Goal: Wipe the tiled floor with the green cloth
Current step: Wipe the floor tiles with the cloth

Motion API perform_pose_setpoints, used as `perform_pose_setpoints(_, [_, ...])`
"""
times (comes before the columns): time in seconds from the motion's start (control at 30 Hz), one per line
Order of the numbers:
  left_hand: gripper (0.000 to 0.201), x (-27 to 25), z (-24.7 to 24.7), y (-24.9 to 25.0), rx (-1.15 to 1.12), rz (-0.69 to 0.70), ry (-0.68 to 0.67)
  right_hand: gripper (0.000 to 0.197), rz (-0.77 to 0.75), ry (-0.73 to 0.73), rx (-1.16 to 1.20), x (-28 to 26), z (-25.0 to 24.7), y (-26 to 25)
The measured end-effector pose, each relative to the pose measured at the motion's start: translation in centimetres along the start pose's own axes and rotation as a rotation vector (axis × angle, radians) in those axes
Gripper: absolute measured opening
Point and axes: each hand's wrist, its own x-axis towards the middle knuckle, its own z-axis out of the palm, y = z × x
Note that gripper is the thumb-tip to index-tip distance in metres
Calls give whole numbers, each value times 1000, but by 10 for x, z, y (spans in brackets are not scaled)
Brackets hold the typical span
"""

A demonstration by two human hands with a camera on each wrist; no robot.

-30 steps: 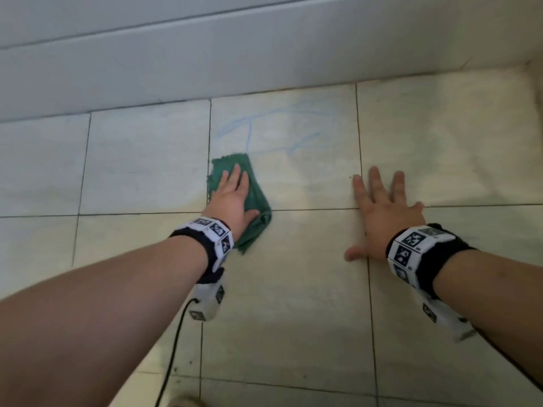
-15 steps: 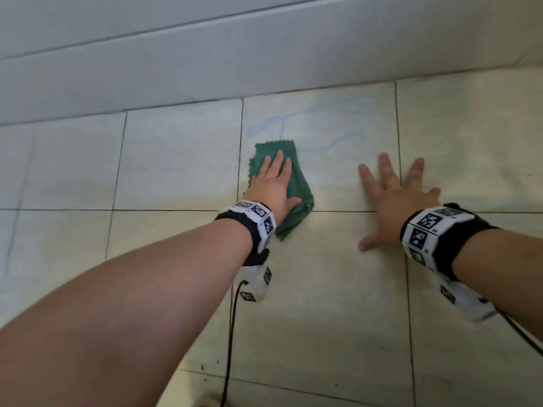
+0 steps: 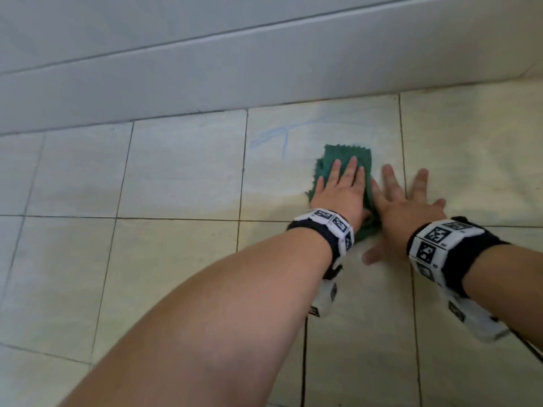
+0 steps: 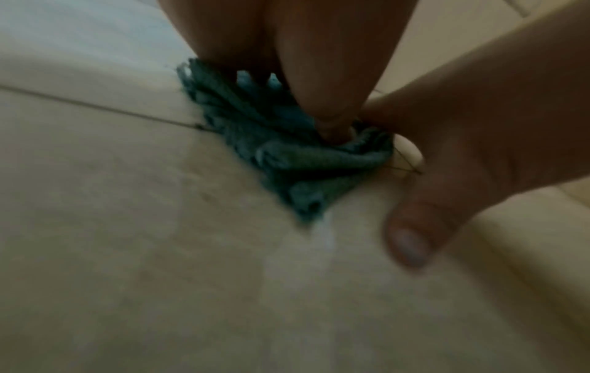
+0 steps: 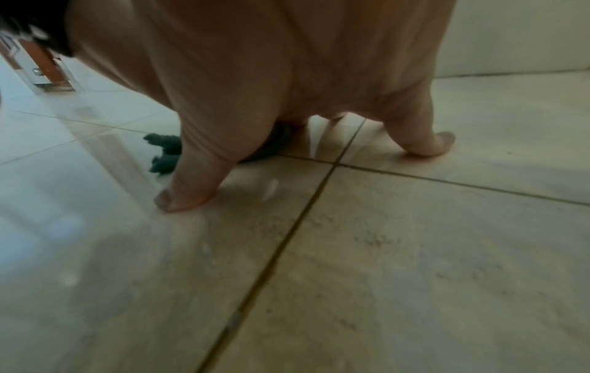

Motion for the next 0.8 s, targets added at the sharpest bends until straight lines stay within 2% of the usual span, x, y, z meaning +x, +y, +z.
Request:
perform_pose_setpoints(0.1, [92, 2, -11, -33, 18, -33, 52, 150, -17, 14, 1, -2, 1, 3])
perform_pose_setpoints(0.2, [90, -6, -23, -96, -66, -244, 131, 150, -47, 7, 13, -1, 3, 7])
perform_pose_setpoints(0.27, [87, -17, -27, -132, -88, -367, 138, 151, -49, -2, 23, 0, 1, 7])
perform_pose_setpoints(0.37, [85, -20, -27, -139, -126, -438, 150, 152, -54, -4, 13, 1, 2, 6])
perform_pose_setpoints(0.47, [87, -13, -25, -107, -70, -351, 109, 152, -53, -1, 9, 2, 2, 6])
perform_pose_setpoints(0.57, [90, 1, -25, -55, -8, -172, 60, 152, -53, 10, -1, 2, 3, 5])
perform_pose_setpoints(0.67, [83, 19, -23, -8, 35, 1, 30, 152, -31, 12, -2, 1, 2, 6])
perform_pose_setpoints(0.8, [87, 33, -33, -5, 148, 125, -41, 157, 49, 37, 56, -3, 5, 10])
